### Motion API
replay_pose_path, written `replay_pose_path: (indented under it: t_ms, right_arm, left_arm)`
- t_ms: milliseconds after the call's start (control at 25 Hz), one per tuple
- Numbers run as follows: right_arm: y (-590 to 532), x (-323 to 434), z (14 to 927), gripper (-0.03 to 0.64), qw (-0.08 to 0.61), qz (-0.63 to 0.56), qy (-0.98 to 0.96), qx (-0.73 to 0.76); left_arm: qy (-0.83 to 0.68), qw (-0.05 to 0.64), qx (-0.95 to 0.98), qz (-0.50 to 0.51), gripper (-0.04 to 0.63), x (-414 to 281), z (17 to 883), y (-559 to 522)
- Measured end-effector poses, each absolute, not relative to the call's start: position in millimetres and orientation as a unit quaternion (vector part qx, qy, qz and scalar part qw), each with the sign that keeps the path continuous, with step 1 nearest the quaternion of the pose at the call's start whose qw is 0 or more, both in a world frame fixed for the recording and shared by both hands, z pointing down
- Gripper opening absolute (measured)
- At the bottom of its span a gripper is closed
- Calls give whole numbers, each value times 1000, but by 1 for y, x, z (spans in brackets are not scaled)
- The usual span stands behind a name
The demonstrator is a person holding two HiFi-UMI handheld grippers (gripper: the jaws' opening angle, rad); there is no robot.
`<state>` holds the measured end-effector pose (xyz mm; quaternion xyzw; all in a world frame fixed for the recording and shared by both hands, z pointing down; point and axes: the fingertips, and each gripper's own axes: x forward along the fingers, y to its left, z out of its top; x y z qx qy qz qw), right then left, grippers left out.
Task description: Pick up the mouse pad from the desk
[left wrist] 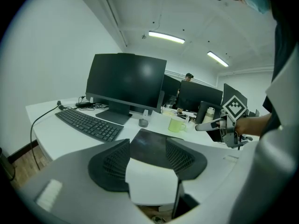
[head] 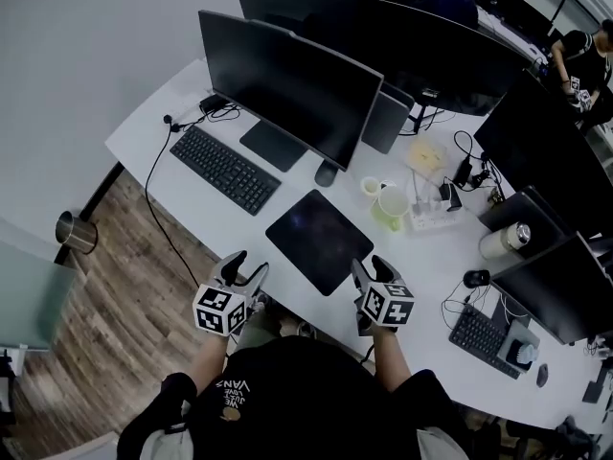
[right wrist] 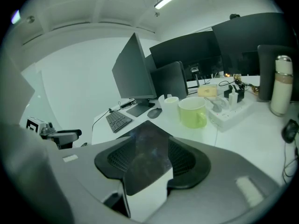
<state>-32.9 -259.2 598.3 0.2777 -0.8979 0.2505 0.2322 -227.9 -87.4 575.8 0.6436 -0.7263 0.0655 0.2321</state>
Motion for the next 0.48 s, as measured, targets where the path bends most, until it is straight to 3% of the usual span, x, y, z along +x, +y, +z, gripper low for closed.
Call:
replay_pose_path:
  t_ms: [480]
  right_arm:
    - [-256, -16, 641, 210, 254, 308, -811, 427]
  left_arm:
    - [-625, 260, 716, 168, 216, -272, 607, -170]
